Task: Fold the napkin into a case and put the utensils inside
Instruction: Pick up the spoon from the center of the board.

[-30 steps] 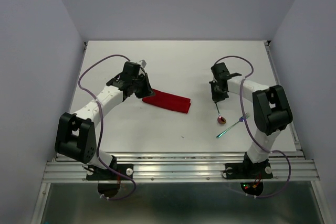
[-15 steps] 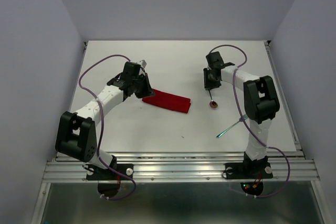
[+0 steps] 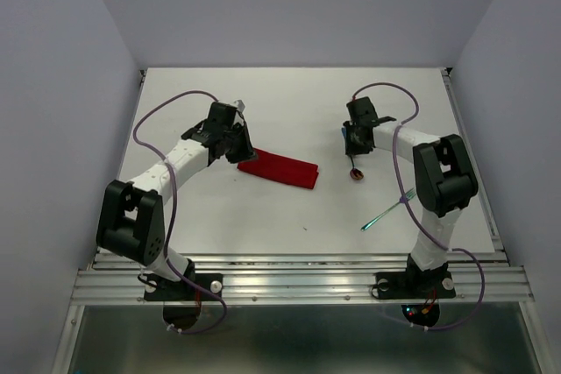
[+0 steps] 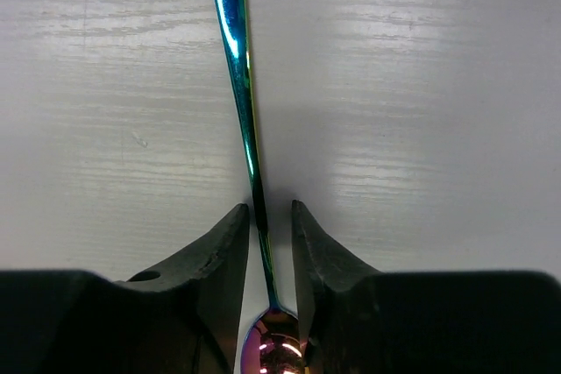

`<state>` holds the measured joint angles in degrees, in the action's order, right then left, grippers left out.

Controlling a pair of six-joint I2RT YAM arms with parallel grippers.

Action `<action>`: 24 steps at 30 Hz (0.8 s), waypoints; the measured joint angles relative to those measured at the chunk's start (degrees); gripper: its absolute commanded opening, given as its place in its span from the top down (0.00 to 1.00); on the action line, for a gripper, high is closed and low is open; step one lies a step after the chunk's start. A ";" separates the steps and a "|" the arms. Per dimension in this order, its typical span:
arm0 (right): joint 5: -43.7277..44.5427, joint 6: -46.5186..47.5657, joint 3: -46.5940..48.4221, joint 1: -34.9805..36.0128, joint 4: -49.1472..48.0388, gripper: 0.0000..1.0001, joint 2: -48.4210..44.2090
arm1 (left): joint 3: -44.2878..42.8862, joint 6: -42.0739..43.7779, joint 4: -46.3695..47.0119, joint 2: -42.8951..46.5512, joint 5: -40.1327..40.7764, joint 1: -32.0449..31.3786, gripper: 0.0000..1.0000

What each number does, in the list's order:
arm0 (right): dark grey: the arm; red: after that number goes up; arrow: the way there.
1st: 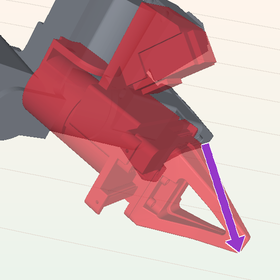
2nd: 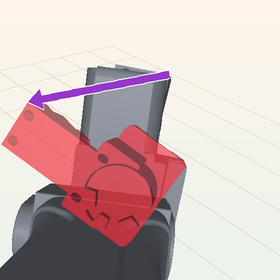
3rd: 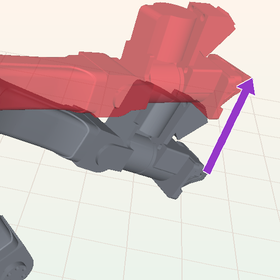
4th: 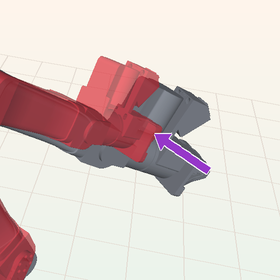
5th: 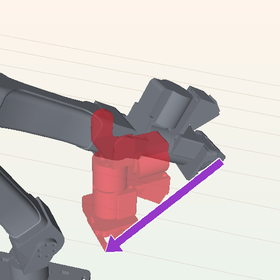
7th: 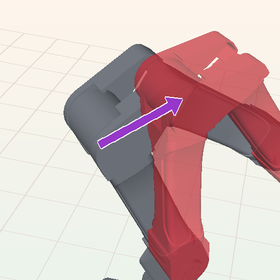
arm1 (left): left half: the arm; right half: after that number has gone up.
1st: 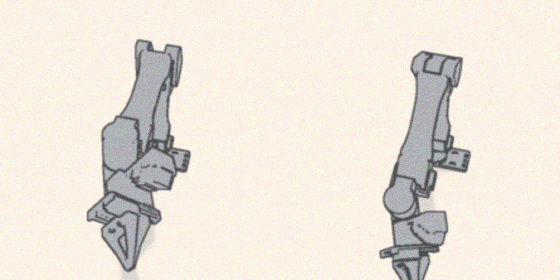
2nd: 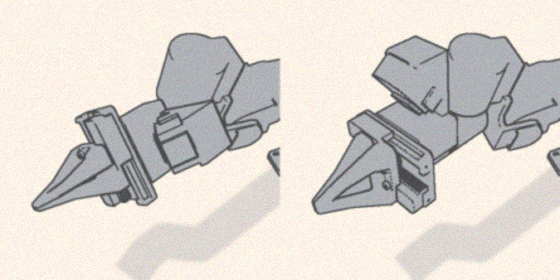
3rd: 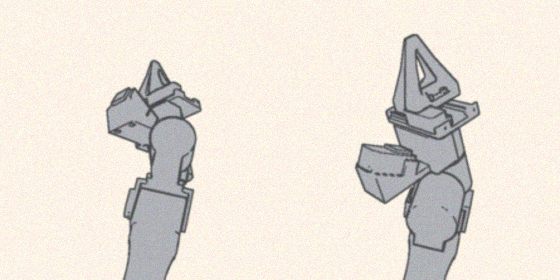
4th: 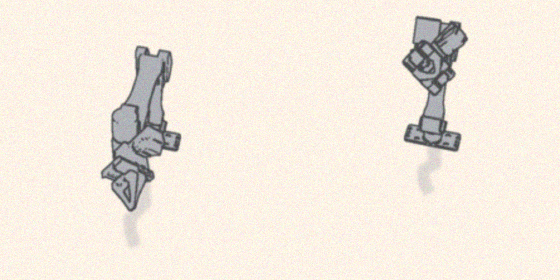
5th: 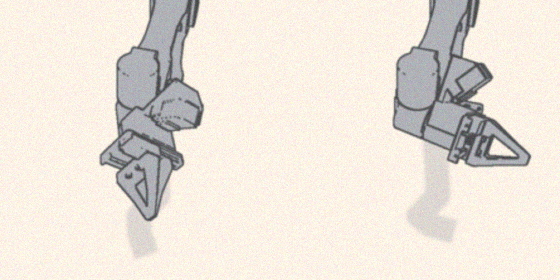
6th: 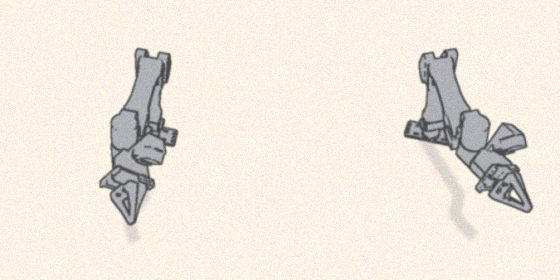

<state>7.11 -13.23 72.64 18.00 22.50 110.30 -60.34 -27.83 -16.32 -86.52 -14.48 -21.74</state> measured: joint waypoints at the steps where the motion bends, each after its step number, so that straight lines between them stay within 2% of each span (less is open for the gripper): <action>1: 0.50 -0.09 -0.52 0.33 -0.68 0.78 -0.22 | -0.37 0.02 -0.20 -0.31 0.13 0.04 0.97; 3: 1.18 -0.15 -1.03 0.87 -1.62 0.82 -0.35 | -1.36 0.11 -0.33 -1.16 0.42 0.33 0.97; 5: 1.73 -0.31 -1.22 1.25 -2.12 0.90 -0.42 | -2.47 0.33 -0.26 -2.38 0.63 0.68 0.97; 6: 2.05 -0.31 -1.25 1.46 -2.23 0.98 -0.44 | -2.89 0.37 -0.17 -2.95 0.66 0.90 0.97; 7: 2.34 -0.35 -1.22 1.60 -2.27 0.99 -0.44 | -3.17 0.39 -0.17 -3.48 0.68 1.18 0.97; 15: 6.56 0.68 -1.25 2.75 -2.27 0.99 -0.55 | -3.43 0.35 0.85 -7.80 -1.22 7.06 0.97; 21: 6.62 2.73 -2.25 3.02 -2.67 0.99 -1.22 | -3.43 0.37 0.94 -10.01 -2.01 10.64 0.97; 23: 6.60 2.91 -2.51 3.02 -2.60 0.91 -1.49 | -3.43 0.39 0.96 -10.12 -2.12 10.91 0.97; 24: 6.58 2.93 -2.75 3.02 -2.71 0.82 -1.62 | -3.43 0.39 0.96 -10.12 -2.21 10.95 0.97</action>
<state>13.69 -10.31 69.89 21.02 19.79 108.68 -63.77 -27.44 -15.35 -96.64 -16.69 -10.79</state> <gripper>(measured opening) 0.039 0.033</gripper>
